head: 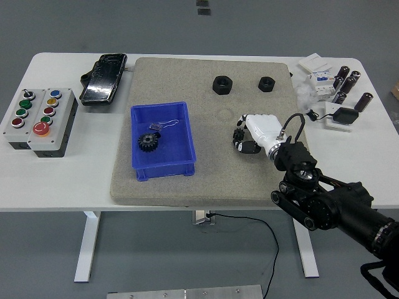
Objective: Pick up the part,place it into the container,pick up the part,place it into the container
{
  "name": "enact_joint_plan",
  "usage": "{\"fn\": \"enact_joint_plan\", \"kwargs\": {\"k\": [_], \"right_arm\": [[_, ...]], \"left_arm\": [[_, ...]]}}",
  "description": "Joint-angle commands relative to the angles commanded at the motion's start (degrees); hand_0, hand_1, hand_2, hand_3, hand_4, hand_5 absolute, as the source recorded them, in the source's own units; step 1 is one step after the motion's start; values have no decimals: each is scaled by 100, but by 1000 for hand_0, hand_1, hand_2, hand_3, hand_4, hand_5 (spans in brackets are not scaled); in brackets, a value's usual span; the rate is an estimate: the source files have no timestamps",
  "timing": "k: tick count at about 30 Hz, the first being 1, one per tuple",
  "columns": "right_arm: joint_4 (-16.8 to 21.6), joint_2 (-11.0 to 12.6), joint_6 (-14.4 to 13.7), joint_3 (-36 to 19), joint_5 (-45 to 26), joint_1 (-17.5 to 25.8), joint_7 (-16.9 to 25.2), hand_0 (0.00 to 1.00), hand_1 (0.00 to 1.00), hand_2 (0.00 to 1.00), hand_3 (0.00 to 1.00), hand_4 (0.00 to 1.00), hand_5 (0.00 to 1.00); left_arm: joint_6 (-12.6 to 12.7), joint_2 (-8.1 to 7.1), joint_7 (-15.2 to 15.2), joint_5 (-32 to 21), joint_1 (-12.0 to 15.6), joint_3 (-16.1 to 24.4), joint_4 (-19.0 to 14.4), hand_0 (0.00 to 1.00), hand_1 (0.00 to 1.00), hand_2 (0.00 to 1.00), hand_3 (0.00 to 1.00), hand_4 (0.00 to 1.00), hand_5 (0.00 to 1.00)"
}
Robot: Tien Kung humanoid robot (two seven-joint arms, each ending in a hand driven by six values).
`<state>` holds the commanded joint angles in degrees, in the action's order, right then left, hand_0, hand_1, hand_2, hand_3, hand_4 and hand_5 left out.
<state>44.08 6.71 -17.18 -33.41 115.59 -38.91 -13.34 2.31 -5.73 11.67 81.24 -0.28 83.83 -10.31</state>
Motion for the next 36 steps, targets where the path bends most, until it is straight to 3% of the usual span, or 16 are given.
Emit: {"fn": "enact_joint_plan", "kwargs": {"k": [8,9,20,21,26,27,36], "right_arm": [[-94,-35,-83,88,-172,-9,53,400,598,563,678,558,321],[-107,-37,-91,96,-188,-6,55,393,591,508,670,557,317],[-129,-33,-217,138,-241,24,78,389,582,505,666,555,310],[-129,-33,-224,141,-242,25,73,383,577,500,614,609,235],[-136,-42,-300,180,-234,42,31,383,577,500,614,609,235],[-139,-42,-317,184,-234,44,24,376,572,485,512,639,194],[-151,-25,-399,214,-295,53,21,376,570,485,509,628,199]], "left_arm": [[5,3,-9,-17,-1,-11,0,674,655,591,625,701,317],[5,3,-9,-21,-1,-14,0,674,655,592,627,703,320],[7,-2,-16,-41,-2,-26,0,674,655,592,626,705,326],[7,-1,-18,-43,-3,-27,0,674,655,595,631,703,328],[11,-3,-26,-69,-1,-39,0,674,655,595,631,703,328],[12,-5,-26,-69,-1,-39,0,674,655,597,631,704,337],[11,-3,-28,-71,-2,-41,0,673,655,598,632,708,345]]}}
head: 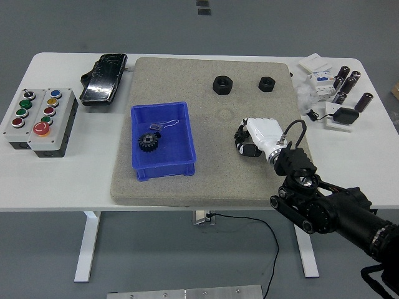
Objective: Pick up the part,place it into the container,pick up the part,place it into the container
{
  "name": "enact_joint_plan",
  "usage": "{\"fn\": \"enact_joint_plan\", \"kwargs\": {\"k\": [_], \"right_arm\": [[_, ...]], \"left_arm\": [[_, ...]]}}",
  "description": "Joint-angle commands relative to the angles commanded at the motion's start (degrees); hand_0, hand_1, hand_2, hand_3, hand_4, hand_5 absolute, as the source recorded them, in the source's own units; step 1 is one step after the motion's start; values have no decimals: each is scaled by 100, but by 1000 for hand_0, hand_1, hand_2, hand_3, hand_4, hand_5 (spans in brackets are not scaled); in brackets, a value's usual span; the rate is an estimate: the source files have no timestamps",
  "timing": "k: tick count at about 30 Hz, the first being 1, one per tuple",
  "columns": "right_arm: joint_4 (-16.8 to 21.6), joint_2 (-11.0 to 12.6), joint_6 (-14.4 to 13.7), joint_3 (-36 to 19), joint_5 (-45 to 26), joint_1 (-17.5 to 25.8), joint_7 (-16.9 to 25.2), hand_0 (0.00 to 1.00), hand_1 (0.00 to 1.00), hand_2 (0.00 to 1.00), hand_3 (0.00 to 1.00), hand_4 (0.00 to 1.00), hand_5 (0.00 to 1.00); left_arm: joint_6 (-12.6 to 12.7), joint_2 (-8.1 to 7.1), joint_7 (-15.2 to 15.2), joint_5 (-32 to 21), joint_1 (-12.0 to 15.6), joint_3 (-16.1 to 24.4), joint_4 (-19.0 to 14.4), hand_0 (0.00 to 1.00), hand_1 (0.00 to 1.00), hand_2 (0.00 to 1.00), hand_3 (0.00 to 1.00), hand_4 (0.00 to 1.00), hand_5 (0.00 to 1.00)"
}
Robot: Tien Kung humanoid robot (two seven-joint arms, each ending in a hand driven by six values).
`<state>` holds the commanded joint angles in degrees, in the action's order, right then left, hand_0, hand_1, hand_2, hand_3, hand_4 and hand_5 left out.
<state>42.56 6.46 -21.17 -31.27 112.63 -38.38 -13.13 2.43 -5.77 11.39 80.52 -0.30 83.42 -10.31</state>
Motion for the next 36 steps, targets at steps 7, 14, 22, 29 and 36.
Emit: {"fn": "enact_joint_plan", "kwargs": {"k": [7,14,22,29,36], "right_arm": [[351,51,-59,-103,77,6,-50,375,565,483,497,633,222],[849,76,-117,-92,196,-4,-124,373,562,480,493,630,220],[1709,122,-160,68,297,-100,-251,369,560,478,497,589,188],[2375,67,-82,543,436,-392,-410,388,584,551,615,556,203],[2429,-17,198,794,596,-488,-512,607,754,770,721,606,307]], "left_arm": [[-2,0,4,10,11,7,0,673,655,598,634,711,348],[-4,0,-2,16,6,18,0,673,655,600,635,714,364],[-6,-4,6,43,14,40,0,673,655,603,638,719,381],[-9,-11,7,60,15,53,0,673,655,603,638,719,383],[-9,-16,17,65,5,49,0,673,655,603,639,722,388]]}}
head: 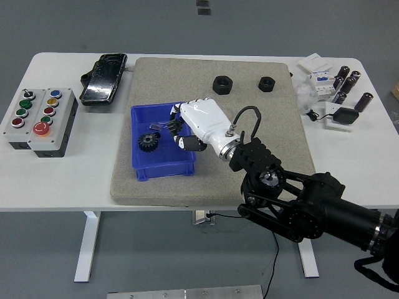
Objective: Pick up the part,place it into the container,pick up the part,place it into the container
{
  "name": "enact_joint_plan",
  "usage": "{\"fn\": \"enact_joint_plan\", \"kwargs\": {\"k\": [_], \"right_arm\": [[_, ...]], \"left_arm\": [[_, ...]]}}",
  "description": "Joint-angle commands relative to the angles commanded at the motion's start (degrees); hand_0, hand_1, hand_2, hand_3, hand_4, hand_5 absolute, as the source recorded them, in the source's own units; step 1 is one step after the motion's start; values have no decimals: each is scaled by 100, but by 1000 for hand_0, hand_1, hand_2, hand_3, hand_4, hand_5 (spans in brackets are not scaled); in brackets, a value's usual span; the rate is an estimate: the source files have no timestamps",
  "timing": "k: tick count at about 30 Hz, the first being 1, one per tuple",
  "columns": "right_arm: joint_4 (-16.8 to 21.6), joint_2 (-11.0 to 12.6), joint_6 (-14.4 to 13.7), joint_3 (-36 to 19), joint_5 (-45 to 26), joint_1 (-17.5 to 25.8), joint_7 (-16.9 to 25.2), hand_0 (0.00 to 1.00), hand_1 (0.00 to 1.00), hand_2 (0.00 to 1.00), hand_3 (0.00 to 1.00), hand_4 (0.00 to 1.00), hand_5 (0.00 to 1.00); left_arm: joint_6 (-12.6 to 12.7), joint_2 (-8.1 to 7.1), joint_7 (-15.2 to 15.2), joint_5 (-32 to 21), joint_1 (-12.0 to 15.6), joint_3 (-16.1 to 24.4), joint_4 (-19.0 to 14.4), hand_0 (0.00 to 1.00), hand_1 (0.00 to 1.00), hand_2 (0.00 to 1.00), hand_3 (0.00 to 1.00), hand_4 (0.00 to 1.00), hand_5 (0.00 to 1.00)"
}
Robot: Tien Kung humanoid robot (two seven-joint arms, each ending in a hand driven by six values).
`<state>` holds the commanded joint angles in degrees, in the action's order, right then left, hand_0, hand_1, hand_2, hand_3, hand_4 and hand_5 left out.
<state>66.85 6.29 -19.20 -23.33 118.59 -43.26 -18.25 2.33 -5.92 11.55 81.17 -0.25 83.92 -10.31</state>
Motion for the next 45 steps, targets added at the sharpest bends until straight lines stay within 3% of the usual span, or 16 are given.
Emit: {"fn": "enact_joint_plan", "kwargs": {"k": [2,3,10,14,21,28,36,44,45], "right_arm": [[-40,-11,58,13,15,1,-6,607,754,770,721,606,307],[-58,-11,75,10,18,3,-6,747,868,891,846,701,318],[-108,63,144,-137,-32,36,26,769,879,892,849,738,346],[-60,205,14,-511,-272,141,129,769,879,892,849,738,346],[69,521,-290,-1642,-1064,694,580,754,831,839,811,749,357],[-150,939,-46,-3055,-1979,1229,1282,775,802,810,791,758,355],[-180,893,116,-4662,-3151,1993,2070,779,785,800,776,756,341],[-205,1079,314,-5740,-4070,2507,2638,775,775,792,777,774,349],[-208,1059,433,-5859,-4221,2583,2761,774,768,786,774,886,377]], "left_arm": [[2,-2,0,-2,-3,-2,0,673,655,603,639,722,388],[3,-2,0,-2,-4,-1,0,673,655,602,638,727,392],[3,-2,3,9,-9,6,0,673,655,602,637,727,394],[2,5,-4,10,-13,11,0,673,655,602,637,727,394],[5,23,-2,-18,18,-2,0,673,655,601,637,727,394],[17,18,7,-52,50,-12,0,673,655,599,635,720,374],[23,49,-4,-121,81,-57,0,673,655,598,633,716,362],[36,26,-11,-178,120,-101,0,673,655,598,633,714,358],[36,27,-10,-187,127,-107,0,673,655,597,632,713,358]]}}
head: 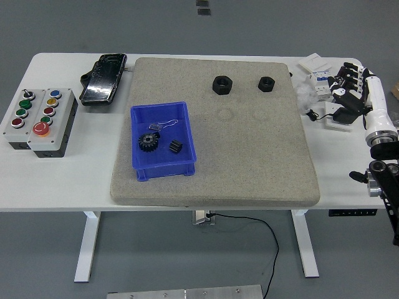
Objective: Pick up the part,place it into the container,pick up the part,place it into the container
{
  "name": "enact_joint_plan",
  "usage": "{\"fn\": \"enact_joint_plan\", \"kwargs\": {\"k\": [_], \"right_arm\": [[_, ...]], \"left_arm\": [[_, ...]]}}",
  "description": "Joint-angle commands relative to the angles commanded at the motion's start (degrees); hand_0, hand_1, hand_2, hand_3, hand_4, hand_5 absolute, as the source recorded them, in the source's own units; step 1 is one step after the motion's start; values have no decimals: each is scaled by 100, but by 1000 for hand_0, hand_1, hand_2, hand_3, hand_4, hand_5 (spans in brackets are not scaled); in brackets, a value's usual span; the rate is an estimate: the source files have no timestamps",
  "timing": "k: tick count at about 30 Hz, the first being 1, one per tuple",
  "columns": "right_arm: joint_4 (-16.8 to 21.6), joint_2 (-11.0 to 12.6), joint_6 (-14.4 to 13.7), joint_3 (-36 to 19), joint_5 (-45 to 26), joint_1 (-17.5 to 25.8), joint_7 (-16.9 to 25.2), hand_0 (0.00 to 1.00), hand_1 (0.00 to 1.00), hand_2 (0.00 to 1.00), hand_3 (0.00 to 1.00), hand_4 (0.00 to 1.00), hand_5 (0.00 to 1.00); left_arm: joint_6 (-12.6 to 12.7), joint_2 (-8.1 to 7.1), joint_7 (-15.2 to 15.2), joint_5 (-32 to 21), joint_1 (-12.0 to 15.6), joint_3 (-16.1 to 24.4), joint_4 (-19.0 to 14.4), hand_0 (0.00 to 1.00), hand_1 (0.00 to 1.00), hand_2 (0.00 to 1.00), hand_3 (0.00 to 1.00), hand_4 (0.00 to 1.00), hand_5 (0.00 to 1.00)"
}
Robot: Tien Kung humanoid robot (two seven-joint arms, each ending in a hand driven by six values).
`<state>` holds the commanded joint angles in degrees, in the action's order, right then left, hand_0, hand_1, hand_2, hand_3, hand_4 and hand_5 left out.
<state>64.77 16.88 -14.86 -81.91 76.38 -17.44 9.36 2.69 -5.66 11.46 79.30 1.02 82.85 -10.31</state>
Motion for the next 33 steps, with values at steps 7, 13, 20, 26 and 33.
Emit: {"fn": "enact_joint_plan", "kwargs": {"k": [7,13,20,26,33], "right_arm": [[247,-213,568,-379,-957,406,581,769,766,785,778,957,458],[617,-389,560,-515,-1299,680,700,707,751,783,803,983,529],[820,-582,503,-625,-1430,936,756,673,747,783,806,986,539],[907,-574,572,-636,-1533,1032,739,647,727,772,785,984,585],[897,-589,719,-707,-1733,1063,765,653,711,764,773,980,726]], "left_arm": [[1,6,-7,-36,40,-20,0,673,654,597,632,713,356],[-4,-4,-1,8,36,4,0,673,655,597,632,713,356],[-12,-25,3,53,19,25,0,674,655,597,632,712,355],[-25,-70,16,118,9,33,0,674,655,597,632,712,355],[-52,-121,35,188,-11,59,0,674,649,597,632,712,356]]}}
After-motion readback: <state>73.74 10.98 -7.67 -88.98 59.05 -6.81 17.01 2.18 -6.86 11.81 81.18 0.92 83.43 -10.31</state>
